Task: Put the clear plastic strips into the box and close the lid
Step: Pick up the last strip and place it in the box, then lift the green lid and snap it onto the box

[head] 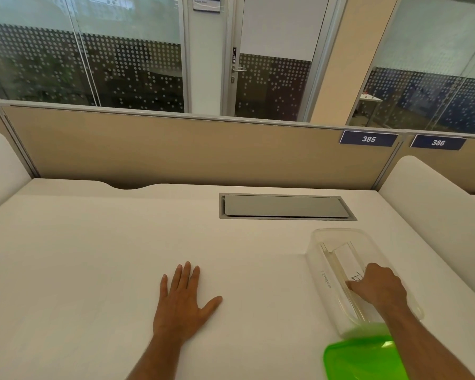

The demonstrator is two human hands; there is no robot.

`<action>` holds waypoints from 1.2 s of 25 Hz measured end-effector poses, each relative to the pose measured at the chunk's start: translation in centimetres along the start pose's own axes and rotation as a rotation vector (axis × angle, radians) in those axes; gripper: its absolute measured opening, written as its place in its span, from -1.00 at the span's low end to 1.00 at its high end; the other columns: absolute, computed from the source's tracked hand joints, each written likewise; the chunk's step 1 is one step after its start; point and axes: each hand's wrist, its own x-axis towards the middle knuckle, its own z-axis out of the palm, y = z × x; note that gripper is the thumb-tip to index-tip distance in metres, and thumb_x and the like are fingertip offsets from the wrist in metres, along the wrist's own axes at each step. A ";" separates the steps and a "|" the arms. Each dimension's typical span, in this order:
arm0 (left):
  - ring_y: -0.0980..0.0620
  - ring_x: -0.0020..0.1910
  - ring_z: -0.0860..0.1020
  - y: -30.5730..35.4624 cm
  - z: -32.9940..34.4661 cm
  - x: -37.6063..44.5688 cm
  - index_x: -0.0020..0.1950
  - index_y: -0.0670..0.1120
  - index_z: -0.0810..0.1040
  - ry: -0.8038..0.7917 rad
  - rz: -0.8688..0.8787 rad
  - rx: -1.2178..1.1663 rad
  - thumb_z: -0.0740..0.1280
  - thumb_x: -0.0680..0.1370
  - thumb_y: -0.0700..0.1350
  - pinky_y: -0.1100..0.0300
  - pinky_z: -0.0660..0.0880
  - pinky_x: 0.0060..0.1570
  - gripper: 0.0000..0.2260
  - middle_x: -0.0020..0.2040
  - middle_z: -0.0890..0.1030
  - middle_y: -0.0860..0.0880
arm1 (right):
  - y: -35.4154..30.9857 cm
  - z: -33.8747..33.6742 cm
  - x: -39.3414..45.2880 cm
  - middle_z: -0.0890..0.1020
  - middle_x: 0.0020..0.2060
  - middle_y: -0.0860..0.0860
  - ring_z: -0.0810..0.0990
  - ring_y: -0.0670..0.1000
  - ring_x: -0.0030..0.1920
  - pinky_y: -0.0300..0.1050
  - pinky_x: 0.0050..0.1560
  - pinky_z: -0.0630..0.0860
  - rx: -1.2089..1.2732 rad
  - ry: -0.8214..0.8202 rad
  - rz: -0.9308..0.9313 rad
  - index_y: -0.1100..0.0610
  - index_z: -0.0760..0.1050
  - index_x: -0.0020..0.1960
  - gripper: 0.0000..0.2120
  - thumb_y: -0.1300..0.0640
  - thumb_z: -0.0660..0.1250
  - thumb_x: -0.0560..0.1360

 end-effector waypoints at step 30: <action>-0.04 0.61 -0.16 11.3 0.6 -2.9 0.62 -0.01 -0.08 -0.039 0.346 -0.013 -0.27 0.39 0.55 -0.11 -0.35 0.50 -0.06 0.64 -0.07 -0.02 | 6.5 -1.1 -7.9 -0.03 0.58 0.17 -0.11 0.11 0.58 0.20 0.52 -0.09 -0.076 0.321 -0.173 0.18 -0.10 0.59 0.02 -0.54 -0.22 0.40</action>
